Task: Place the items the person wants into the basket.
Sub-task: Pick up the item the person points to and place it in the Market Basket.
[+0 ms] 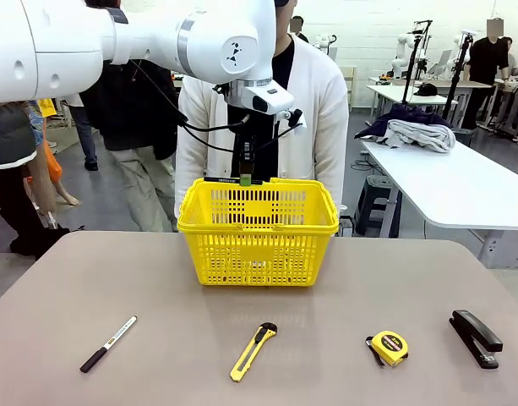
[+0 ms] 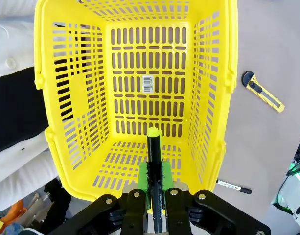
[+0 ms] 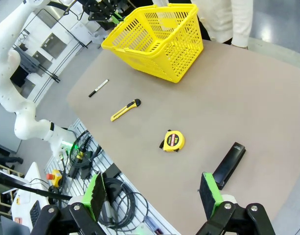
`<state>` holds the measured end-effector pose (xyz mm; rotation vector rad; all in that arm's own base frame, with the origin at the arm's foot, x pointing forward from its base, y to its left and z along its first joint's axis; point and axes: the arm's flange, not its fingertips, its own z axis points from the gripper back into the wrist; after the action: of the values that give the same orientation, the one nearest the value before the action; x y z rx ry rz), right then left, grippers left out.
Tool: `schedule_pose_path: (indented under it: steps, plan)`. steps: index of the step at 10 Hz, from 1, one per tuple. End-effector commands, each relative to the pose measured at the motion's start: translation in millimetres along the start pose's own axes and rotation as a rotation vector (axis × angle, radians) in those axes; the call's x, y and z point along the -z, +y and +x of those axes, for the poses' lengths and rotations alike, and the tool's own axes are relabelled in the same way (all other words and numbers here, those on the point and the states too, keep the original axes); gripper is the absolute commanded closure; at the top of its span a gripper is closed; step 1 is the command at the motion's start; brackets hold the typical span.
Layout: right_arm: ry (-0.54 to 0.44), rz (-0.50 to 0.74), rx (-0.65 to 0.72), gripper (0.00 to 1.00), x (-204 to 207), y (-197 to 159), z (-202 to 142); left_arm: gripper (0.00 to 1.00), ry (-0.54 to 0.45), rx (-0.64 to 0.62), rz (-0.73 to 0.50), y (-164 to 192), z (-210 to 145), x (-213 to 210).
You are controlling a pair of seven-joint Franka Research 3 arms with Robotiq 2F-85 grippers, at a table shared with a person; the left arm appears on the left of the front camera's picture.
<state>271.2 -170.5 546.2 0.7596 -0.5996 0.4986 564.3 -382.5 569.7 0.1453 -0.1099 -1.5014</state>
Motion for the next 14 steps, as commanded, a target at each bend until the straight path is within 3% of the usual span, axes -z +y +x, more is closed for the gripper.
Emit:
schedule_pose_path:
  steps: [1, 2, 5, 10, 14]
  plan:
    - [-0.02, 0.021, -0.014, 0.0, 1.0, -1.6, 0.6, 0.88, -0.001, -0.003, 0.008, -2.3, -0.5, -0.8]
    - [-0.02, 0.021, -0.014, 0.0, 1.0, -1.6, 0.6, 0.88, 0.0, 0.0, 0.0, 0.0, 0.0, 0.0]
    - [-0.02, 0.021, -0.014, 0.0, 1.0, -1.6, 0.6, 0.88, -0.102, 0.038, -0.026, 17.5, 2.1, 64.0]
    - [-0.02, 0.021, -0.014, 0.0, 1.0, -1.6, 0.6, 0.88, -0.098, 0.026, -0.08, 49.5, 18.1, 142.7]
    - [-0.02, 0.021, -0.014, 0.0, 1.0, -1.6, 0.6, 0.88, -0.078, 0.043, -0.083, 79.4, 33.5, 174.1]
